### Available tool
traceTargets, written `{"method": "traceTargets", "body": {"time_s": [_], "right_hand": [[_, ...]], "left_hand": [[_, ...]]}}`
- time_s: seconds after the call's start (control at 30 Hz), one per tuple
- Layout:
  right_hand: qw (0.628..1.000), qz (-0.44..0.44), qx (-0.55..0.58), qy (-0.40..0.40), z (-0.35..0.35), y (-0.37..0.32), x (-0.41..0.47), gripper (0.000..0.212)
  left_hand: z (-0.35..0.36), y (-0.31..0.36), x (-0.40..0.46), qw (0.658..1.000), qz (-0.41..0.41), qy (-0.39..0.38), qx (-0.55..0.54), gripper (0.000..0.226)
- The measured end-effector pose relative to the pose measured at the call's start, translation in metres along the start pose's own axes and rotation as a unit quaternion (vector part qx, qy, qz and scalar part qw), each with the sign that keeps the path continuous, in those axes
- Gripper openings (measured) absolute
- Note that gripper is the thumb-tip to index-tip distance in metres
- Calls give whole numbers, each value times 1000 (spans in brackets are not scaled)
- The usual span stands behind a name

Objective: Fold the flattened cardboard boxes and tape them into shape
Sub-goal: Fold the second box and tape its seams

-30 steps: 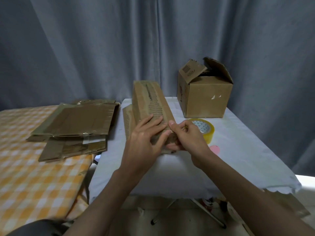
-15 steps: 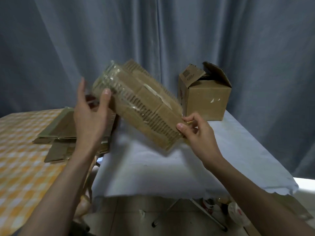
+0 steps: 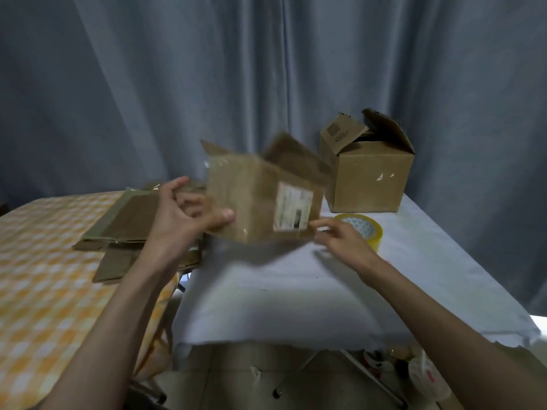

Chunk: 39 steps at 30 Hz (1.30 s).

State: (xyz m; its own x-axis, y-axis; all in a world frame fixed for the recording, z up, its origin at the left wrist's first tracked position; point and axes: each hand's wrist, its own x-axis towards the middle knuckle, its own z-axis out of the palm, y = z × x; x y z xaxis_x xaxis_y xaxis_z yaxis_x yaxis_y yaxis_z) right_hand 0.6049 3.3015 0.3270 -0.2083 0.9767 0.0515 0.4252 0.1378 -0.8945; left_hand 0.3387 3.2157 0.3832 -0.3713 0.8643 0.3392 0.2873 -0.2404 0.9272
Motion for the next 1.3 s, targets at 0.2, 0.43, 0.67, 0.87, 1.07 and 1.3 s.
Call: {"method": "traceTargets", "body": {"time_s": [0.2, 0.43, 0.67, 0.87, 1.07, 1.3], "right_hand": [[980, 2, 187, 60, 14, -7, 1, 26], [962, -65, 231, 128, 13, -29, -16, 19], [987, -147, -43, 55, 21, -29, -25, 61], [970, -153, -182, -44, 28, -35, -27, 104], [958, -158, -232, -66, 8, -33, -20, 113], [956, -135, -261, -3, -2, -30, 19, 71]], "left_hand": [[9, -30, -8, 983, -40, -154, 97, 108], [30, -21, -18, 987, 48, -130, 79, 78], [47, -13, -26, 932, 155, -176, 275, 86], [34, -17, -20, 890, 154, -227, 363, 110], [40, -18, -13, 900, 157, -221, 342, 102], [82, -37, 35, 882, 162, -234, 375, 90]]}}
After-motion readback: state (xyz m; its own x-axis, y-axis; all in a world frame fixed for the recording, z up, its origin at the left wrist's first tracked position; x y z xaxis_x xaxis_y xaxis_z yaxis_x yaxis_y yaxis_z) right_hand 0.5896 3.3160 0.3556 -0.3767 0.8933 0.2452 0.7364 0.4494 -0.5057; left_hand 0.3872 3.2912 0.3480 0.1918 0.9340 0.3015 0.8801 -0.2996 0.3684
